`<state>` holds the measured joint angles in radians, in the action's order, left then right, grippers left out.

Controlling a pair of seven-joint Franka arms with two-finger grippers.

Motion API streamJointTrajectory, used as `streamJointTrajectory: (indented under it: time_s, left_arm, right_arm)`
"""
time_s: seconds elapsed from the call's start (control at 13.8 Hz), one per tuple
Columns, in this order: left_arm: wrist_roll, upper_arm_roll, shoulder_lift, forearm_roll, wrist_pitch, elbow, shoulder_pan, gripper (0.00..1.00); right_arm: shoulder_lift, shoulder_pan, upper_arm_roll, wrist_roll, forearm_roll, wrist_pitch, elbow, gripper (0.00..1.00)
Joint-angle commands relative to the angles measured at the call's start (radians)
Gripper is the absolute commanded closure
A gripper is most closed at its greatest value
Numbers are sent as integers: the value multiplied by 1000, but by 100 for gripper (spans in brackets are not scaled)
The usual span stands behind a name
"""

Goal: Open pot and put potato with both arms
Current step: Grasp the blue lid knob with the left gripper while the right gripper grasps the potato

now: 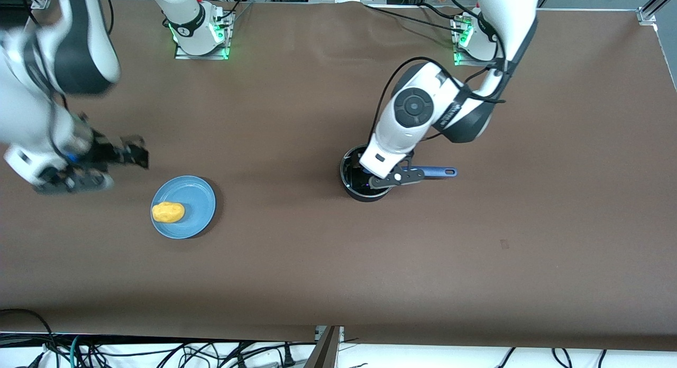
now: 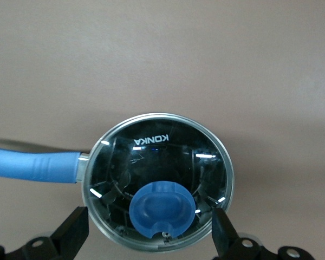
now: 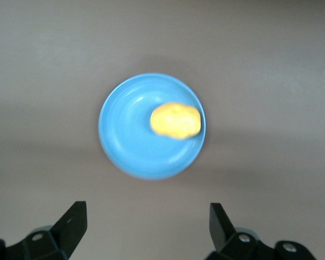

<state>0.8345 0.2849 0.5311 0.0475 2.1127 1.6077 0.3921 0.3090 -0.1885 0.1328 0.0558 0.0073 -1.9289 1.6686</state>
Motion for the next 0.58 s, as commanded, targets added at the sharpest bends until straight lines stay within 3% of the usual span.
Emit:
streamJointTrajectory:
  time_s: [0.0,0.36,0.51]
  left_arm:
    - [81,34,-5,112,52,66,1,0]
    - [166,65,1,143,93,107,14,0]
    - [181,68,10,144,95,107,14,0]
  right_arm:
    - [126,29,-4,24,57,-126,-21,0]
    - [237,38,-4,18,100,-396,89,0]
    - [257,46,-4,19,126,-415,95,0]
